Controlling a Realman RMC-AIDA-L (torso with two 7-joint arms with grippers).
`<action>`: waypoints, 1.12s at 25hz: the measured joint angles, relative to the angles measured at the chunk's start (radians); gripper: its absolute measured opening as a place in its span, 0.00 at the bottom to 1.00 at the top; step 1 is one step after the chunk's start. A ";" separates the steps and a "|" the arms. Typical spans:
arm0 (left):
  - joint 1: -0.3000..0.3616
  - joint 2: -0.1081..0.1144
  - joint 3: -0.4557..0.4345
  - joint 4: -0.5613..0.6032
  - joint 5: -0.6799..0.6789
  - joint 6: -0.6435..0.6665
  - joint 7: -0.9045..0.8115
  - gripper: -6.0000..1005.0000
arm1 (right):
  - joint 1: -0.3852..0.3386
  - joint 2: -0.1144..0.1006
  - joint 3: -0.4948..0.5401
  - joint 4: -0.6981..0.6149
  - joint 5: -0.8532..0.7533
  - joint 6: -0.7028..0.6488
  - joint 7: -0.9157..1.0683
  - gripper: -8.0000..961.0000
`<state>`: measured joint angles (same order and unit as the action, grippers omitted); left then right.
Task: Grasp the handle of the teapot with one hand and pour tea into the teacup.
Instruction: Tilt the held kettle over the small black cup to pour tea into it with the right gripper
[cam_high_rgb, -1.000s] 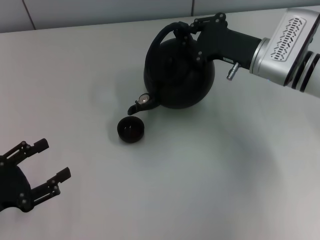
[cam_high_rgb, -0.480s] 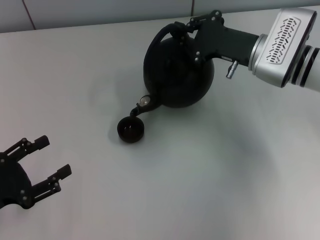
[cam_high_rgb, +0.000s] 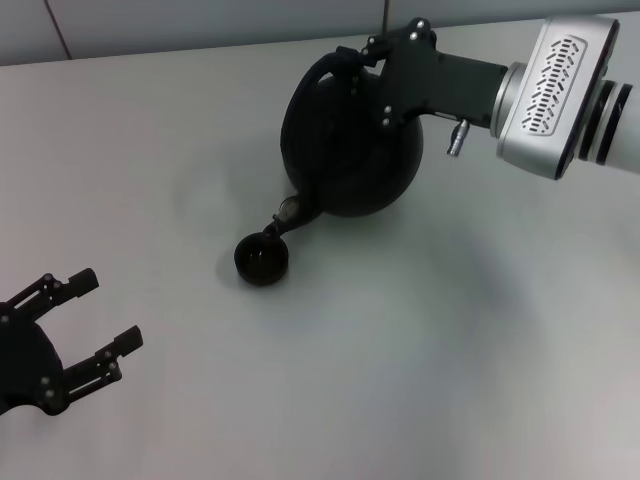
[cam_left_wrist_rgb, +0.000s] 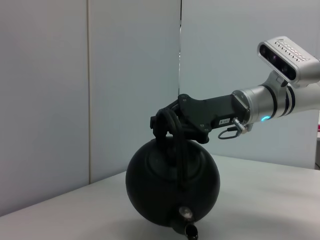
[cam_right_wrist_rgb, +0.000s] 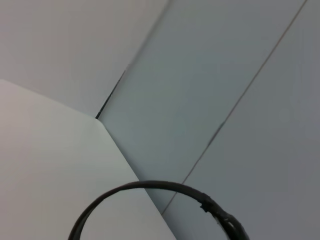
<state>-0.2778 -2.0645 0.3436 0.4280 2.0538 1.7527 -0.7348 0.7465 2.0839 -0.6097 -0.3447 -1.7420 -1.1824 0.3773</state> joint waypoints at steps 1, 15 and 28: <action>0.000 0.000 0.000 0.000 0.000 0.000 0.000 0.80 | 0.001 0.000 -0.004 -0.001 0.000 0.001 -0.005 0.10; 0.000 0.000 0.000 -0.004 -0.009 0.000 -0.002 0.80 | 0.008 0.002 -0.044 -0.013 0.001 0.017 -0.044 0.10; -0.003 0.000 0.000 -0.011 -0.011 -0.001 -0.007 0.80 | -0.008 0.002 -0.041 -0.015 0.003 0.029 0.189 0.10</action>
<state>-0.2806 -2.0645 0.3436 0.4167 2.0431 1.7515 -0.7423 0.7388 2.0855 -0.6511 -0.3596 -1.7391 -1.1531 0.5664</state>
